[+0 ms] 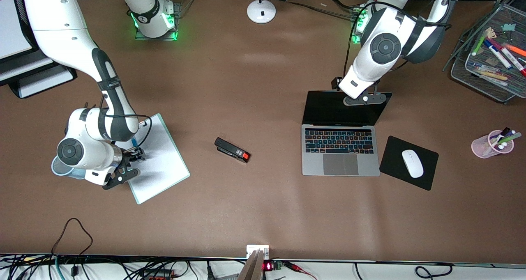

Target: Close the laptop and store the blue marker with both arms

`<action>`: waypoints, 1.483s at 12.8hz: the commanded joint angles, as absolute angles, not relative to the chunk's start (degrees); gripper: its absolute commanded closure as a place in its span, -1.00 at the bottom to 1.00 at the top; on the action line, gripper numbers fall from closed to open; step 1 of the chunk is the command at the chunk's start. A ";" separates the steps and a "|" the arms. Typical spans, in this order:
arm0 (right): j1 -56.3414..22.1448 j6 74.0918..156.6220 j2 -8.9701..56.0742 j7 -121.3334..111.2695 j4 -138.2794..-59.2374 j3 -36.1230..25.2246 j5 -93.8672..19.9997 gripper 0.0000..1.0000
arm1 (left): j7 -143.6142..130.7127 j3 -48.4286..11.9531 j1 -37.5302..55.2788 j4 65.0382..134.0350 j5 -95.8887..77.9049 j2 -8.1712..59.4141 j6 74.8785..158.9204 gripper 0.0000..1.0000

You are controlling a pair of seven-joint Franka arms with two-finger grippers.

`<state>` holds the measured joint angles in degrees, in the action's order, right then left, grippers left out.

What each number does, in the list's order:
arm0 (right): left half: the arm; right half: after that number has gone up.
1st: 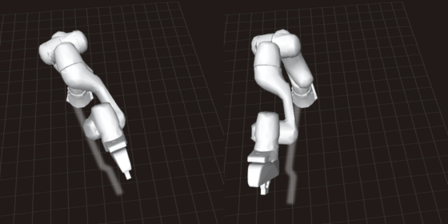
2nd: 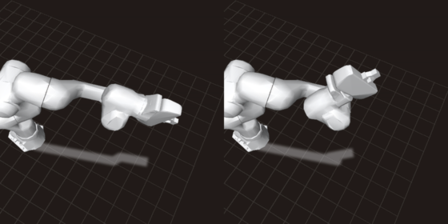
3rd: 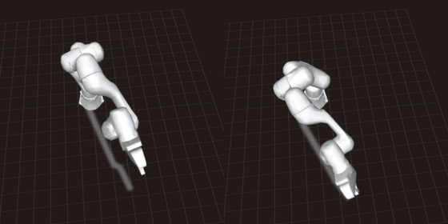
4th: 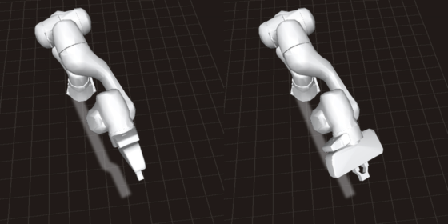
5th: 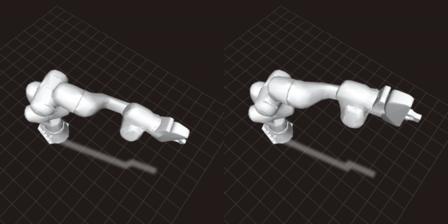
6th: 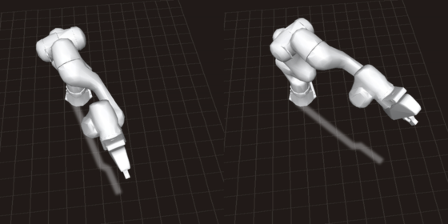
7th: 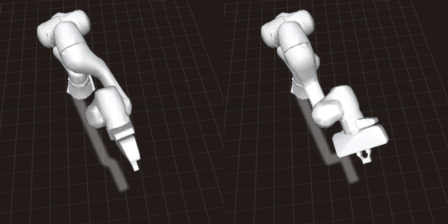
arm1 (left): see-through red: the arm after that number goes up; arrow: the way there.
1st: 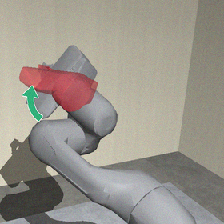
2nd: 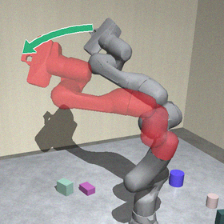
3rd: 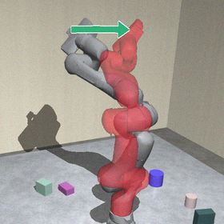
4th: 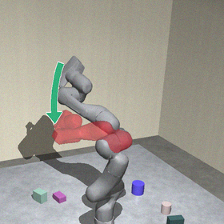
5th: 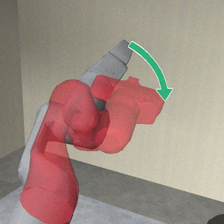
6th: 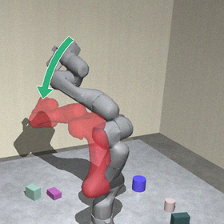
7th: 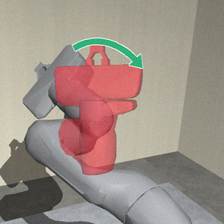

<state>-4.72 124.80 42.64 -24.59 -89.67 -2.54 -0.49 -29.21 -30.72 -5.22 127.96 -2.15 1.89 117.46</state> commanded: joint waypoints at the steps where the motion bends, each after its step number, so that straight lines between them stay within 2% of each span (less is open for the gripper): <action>1: -4.39 124.98 42.89 -25.84 -89.91 -2.29 -1.49 -0.21 | -29.00 -31.11 -5.54 127.62 -3.34 2.63 120.48 -1.00; 4: -4.39 124.80 42.98 -25.58 -89.91 -2.29 -1.49 -0.11 | -28.48 -31.03 -5.62 127.36 -2.73 4.04 124.44 -1.00; 7: -4.39 124.72 43.15 -25.31 -89.91 -2.29 -1.49 0.17 | -28.39 -30.85 -6.24 126.04 -2.72 5.44 128.93 -1.00; 10: -4.39 124.72 43.24 -25.14 -89.91 -2.29 -1.49 0.28 | -28.39 -30.50 -6.33 123.40 -2.64 8.60 131.29 -1.00; 13: -4.48 124.72 43.33 -25.14 -89.91 -2.29 -1.49 0.31 | -28.30 -30.15 -6.42 123.31 -2.46 11.94 137.35 -1.00; 18: -4.48 124.72 43.42 -25.05 -89.82 -2.29 -1.49 0.60 | -28.30 -28.30 -6.33 119.01 1.39 17.92 140.01 -1.00; 19: -4.48 124.72 43.42 -25.14 -89.82 -2.29 -1.49 0.72 | -28.30 -28.21 -6.33 118.05 2.19 19.06 140.01 -1.00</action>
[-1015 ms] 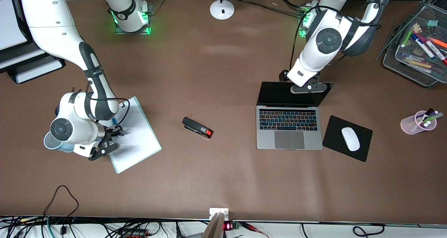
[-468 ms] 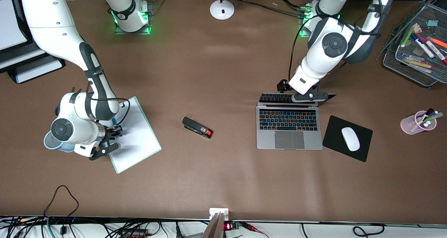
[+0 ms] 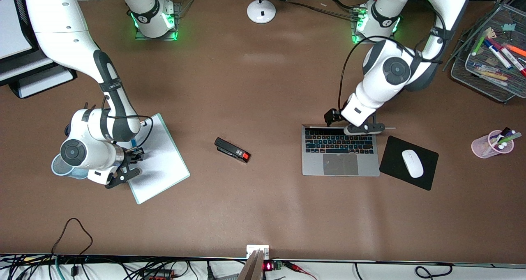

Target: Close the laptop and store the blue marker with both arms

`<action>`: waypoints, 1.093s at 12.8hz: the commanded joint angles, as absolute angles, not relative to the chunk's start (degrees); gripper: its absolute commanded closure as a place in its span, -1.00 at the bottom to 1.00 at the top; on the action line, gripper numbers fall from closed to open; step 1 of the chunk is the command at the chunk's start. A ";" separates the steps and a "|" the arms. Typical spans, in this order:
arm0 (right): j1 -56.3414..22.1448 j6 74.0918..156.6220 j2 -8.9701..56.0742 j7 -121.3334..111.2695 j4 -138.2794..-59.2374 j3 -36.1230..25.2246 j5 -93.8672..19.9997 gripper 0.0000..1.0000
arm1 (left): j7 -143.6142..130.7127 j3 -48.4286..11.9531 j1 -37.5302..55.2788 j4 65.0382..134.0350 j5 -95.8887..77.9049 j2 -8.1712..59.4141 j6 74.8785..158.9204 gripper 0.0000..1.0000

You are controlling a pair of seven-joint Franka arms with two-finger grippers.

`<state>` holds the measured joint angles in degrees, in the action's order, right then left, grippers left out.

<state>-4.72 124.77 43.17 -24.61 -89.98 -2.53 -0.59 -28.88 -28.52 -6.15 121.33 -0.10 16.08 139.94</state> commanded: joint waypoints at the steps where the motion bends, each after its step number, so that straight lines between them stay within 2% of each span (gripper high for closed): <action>1: -4.57 124.72 43.42 -25.14 -89.82 -2.29 -1.49 0.77 | -28.30 -28.04 -6.33 117.17 2.72 20.46 140.10 -1.00; 2: -4.57 124.72 43.42 -25.14 -89.56 -2.29 -1.49 0.86 | -28.30 -28.04 -6.33 116.55 3.16 21.61 140.88 -1.00; 5: -4.05 124.72 42.37 -25.84 -86.85 -2.37 -1.85 0.88 | -28.39 -26.81 -6.07 115.93 3.43 25.47 145.88 -1.00; 9: -3.69 124.45 35.00 -27.58 -86.22 -2.29 -1.85 0.89 | -28.48 -25.93 -5.80 113.21 3.43 29.52 146.34 -1.00; 12: -3.26 124.28 30.16 -38.37 -86.13 -2.29 -2.46 0.91 | -28.48 -25.49 -5.54 112.15 3.43 31.81 146.51 -1.00; 14: -1.15 124.02 28.31 -47.67 -86.13 -2.29 -10.67 0.94 | -28.48 -25.49 -5.54 111.01 3.43 33.56 146.51 -1.00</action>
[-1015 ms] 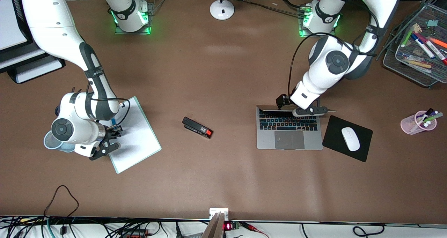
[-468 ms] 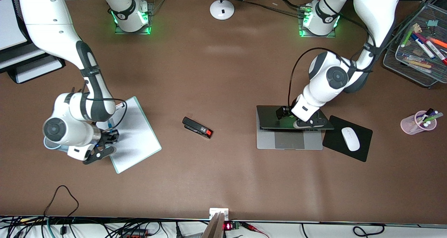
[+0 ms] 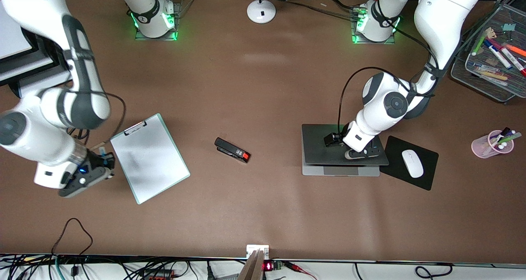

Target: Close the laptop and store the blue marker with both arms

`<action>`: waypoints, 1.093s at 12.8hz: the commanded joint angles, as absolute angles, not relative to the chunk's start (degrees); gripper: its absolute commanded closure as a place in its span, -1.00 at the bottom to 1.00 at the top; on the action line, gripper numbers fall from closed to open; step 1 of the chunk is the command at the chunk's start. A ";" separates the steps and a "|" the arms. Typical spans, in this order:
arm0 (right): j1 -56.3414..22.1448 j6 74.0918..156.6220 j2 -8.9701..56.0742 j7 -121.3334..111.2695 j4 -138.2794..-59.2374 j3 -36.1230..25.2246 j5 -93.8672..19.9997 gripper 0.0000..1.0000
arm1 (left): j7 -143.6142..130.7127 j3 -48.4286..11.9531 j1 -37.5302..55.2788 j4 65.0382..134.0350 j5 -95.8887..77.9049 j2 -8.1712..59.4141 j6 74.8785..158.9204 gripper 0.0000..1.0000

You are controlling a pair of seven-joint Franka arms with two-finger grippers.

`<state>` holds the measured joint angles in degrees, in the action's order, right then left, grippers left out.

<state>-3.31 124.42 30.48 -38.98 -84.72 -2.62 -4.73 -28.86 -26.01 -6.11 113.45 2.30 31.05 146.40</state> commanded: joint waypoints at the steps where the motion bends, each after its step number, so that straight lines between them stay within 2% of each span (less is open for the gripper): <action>1: -0.10 123.23 27.60 -53.21 -86.13 -2.37 -14.64 0.94 | -28.56 -25.40 -5.45 110.57 3.43 34.27 146.51 -1.00; 4: 4.38 118.85 25.85 -68.41 -85.87 -2.29 -20.55 0.94 | -28.56 -24.61 -5.27 109.78 3.43 35.33 146.51 -1.00; 9: 11.94 113.13 25.31 -95.68 -84.56 -2.55 -37.68 0.94 | -28.56 -24.52 -5.27 108.98 3.43 37.09 146.51 -1.00; 14: 19.06 98.03 26.54 -107.91 -79.72 -2.72 -46.65 0.94 | -28.83 -24.61 -6.06 108.90 3.52 33.93 145.72 -1.00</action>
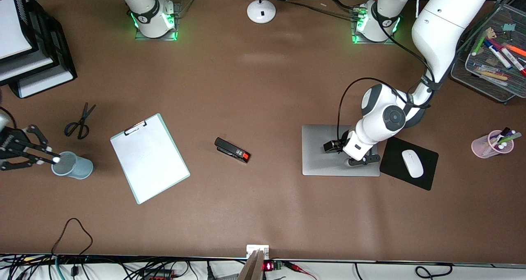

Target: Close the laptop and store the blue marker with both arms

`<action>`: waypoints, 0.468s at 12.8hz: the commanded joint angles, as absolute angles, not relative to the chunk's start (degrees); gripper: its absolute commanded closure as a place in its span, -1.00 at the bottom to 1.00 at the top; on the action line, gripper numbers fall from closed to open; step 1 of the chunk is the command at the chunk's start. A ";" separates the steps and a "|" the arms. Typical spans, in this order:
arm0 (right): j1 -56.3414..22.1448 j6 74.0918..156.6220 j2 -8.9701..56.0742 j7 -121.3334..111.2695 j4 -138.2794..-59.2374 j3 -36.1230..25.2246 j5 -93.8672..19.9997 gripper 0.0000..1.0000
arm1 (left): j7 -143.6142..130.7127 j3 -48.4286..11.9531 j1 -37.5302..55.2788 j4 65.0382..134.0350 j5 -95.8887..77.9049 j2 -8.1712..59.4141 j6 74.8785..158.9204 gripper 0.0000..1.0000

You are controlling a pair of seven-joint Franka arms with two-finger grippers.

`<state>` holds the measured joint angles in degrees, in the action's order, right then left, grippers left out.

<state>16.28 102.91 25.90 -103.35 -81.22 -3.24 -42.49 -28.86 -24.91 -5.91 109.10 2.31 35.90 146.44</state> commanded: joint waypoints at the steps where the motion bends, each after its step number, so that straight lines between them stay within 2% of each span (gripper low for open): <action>1: 20.03 95.47 26.89 -109.67 -79.63 -2.72 -47.37 0.94 | -28.83 -24.61 -6.24 108.81 3.52 33.14 145.72 -1.00; 6: 22.76 92.72 29.35 -117.76 -79.19 -2.72 -47.46 0.94 | -28.74 -23.47 -6.33 108.72 3.52 28.05 142.30 -1.00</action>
<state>21.13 94.22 27.33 -114.34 -80.84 -3.26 -46.02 -28.86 -24.02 -6.27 108.09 2.35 31.31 144.70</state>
